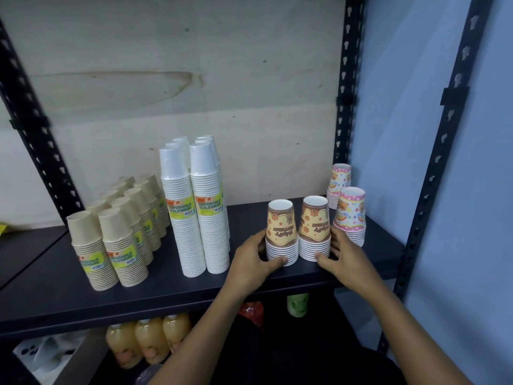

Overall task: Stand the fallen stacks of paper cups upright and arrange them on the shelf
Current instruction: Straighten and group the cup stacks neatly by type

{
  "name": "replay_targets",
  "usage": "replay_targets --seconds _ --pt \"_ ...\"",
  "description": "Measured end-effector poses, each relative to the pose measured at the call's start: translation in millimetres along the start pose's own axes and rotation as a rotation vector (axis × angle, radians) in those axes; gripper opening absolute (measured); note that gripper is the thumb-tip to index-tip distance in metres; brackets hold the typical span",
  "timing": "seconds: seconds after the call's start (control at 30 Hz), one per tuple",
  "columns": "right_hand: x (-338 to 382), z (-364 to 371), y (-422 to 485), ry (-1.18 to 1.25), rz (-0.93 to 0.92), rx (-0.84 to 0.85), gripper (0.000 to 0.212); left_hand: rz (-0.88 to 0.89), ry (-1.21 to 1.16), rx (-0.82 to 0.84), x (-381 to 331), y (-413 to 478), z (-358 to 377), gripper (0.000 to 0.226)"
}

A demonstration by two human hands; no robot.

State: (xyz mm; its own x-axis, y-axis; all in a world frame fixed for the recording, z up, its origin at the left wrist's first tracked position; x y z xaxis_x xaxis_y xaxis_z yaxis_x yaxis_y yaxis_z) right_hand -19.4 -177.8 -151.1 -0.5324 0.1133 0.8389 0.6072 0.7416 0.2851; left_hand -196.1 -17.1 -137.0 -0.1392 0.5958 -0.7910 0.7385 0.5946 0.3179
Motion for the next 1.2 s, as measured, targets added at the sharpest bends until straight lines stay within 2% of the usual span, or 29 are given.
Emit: replay_targets --seconds 0.53,0.6,0.7,0.8,0.93,1.03,1.1,1.2 --pt "0 -1 -1 0.002 -0.008 0.009 0.078 0.011 -0.002 0.029 4 1 1 0.082" --pt "0 -1 -1 0.012 -0.008 0.013 0.080 0.011 -0.030 0.040 5 2 3 0.093" --pt "-1 -5 -3 0.097 -0.010 -0.028 0.088 -0.027 -0.115 0.007 6 2 2 0.121" --pt "0 -14 -9 0.134 -0.004 -0.089 0.089 -0.040 -0.173 -0.061 0 1 -3 0.122" --pt "10 -32 -18 0.060 0.011 -0.153 0.077 0.001 -0.160 -0.153 -17 0 -10 0.118" --pt "21 -46 -23 0.034 -0.028 -0.191 0.055 0.073 -0.089 -0.235 -40 4 -20 0.112" --pt "33 -56 -26 0.017 -0.056 -0.238 0.033 0.138 -0.046 -0.276 -63 7 -28 0.101" --pt "55 -79 -30 -0.069 -0.087 -0.329 0.007 0.242 0.040 -0.329 -104 17 -44 0.071"
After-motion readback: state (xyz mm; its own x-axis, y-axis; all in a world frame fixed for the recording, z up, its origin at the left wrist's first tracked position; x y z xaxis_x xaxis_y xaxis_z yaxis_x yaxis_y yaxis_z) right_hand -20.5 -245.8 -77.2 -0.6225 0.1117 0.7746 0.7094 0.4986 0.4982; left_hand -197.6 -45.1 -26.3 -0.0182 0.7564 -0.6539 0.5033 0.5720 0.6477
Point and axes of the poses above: each hand's wrist, its own y-axis towards the middle knuckle, its own z-axis out of the palm, x = y × z, the point moved 4 cm from there along y, towards the middle knuckle, and after that the axes turned 1 degree about -y, right-handed, at the moved point
